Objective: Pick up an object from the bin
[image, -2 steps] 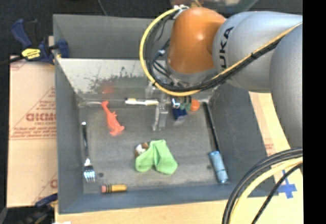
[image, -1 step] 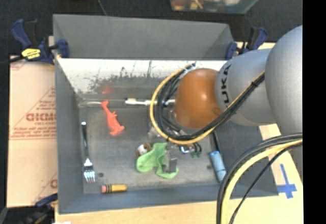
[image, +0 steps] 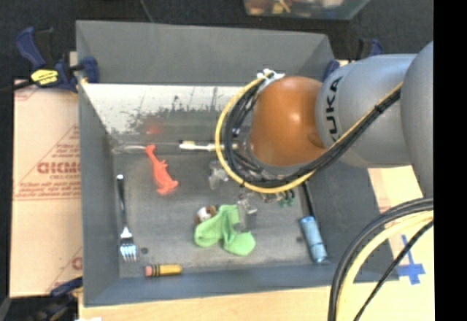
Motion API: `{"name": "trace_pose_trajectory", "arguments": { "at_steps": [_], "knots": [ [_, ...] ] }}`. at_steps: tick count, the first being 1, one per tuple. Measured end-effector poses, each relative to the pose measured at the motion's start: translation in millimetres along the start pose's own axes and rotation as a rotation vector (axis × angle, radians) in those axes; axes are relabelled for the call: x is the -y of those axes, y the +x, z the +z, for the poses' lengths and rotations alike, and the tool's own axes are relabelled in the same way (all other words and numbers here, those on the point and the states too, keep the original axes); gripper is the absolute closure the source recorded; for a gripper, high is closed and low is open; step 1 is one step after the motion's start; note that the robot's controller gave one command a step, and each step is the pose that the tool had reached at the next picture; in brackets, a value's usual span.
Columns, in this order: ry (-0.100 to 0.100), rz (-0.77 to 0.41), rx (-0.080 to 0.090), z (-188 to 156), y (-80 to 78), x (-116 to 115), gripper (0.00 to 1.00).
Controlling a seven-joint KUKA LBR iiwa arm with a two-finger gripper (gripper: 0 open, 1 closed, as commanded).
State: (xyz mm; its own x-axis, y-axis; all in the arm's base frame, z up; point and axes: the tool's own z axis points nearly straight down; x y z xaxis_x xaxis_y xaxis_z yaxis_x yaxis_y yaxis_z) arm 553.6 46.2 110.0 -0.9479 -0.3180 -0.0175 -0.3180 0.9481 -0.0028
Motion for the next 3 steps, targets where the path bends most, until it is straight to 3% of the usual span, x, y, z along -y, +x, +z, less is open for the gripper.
{"name": "trace_pose_trajectory", "arguments": {
  "at_steps": [1, 2, 3],
  "knots": [
    [-0.003, 0.117, -0.018, 39, 15.8, 4, 0.00],
    [0.000, 0.021, 0.002, 38, 42.7, 1, 0.00],
    [-0.002, 0.101, -0.003, 36, 18.1, 4, 1.00]
  ]
}}
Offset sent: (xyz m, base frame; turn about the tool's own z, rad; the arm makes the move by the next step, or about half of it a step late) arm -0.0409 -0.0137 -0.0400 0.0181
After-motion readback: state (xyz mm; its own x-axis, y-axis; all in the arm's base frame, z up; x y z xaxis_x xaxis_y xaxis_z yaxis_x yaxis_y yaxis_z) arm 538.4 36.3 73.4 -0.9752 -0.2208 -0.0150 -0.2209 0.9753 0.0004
